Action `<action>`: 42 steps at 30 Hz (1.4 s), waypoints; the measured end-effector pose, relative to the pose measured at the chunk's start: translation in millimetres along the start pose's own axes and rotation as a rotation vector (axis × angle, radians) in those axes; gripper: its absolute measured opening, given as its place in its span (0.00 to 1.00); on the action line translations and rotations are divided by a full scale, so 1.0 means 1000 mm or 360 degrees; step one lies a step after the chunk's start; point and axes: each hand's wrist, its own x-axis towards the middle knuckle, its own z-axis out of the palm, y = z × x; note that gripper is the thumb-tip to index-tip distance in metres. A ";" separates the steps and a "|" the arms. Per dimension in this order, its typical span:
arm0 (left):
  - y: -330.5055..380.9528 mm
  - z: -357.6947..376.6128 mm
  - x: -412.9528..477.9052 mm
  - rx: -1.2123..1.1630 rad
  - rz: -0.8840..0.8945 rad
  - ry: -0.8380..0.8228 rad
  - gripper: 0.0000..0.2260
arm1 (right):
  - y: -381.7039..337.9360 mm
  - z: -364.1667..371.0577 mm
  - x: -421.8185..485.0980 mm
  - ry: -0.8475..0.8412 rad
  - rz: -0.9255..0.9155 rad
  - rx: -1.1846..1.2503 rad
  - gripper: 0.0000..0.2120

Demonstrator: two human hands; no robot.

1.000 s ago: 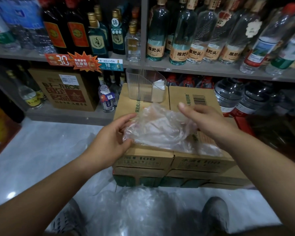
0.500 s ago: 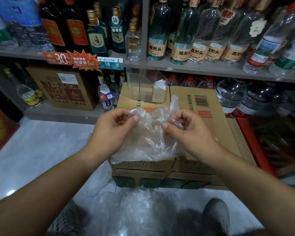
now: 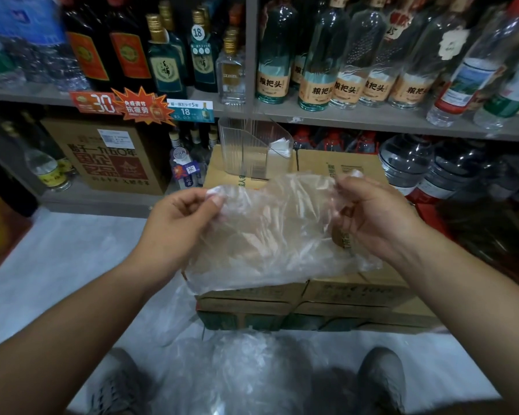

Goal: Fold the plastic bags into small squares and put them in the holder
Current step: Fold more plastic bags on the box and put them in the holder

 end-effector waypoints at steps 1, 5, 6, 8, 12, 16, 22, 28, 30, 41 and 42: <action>-0.001 -0.003 0.003 -0.0047 -0.0033 0.0043 0.07 | -0.002 -0.004 0.001 0.0041 0.0031 0.0037 0.02; -0.007 -0.013 0.013 -0.0143 -0.0178 0.0201 0.10 | -0.006 -0.019 0.005 0.0153 0.0159 0.0037 0.06; -0.010 -0.015 0.016 -0.0145 -0.0205 0.0205 0.11 | -0.006 -0.022 0.005 0.0152 0.0195 -0.0008 0.06; -0.015 -0.017 0.019 -0.0162 -0.0255 0.0213 0.12 | -0.005 -0.027 0.007 0.0139 0.0273 -0.0092 0.02; -0.022 -0.020 0.024 -0.0168 -0.0338 0.0269 0.15 | -0.002 -0.032 0.009 0.0056 0.0309 -0.0149 0.08; -0.024 -0.021 0.027 -0.0136 -0.0377 0.0337 0.14 | -0.002 -0.039 0.012 -0.0064 0.0346 0.0052 0.10; -0.028 -0.018 0.031 -0.0115 -0.0416 0.0390 0.15 | -0.002 -0.046 0.015 -0.0025 0.0241 0.0078 0.03; -0.027 -0.013 0.041 -0.0147 -0.0432 0.0480 0.14 | 0.007 -0.049 0.025 0.0288 -0.0030 -0.0403 0.04; -0.027 -0.010 0.045 -0.0106 -0.0400 0.0482 0.14 | 0.008 -0.051 0.031 0.0397 -0.0127 -0.0540 0.05; -0.038 -0.004 0.069 0.0239 -0.0337 0.0393 0.13 | 0.013 -0.053 0.072 0.0639 -0.0148 -0.0845 0.12; -0.040 -0.004 0.065 0.0419 -0.0289 0.0358 0.14 | 0.015 -0.052 0.072 0.0660 -0.0111 -0.0942 0.19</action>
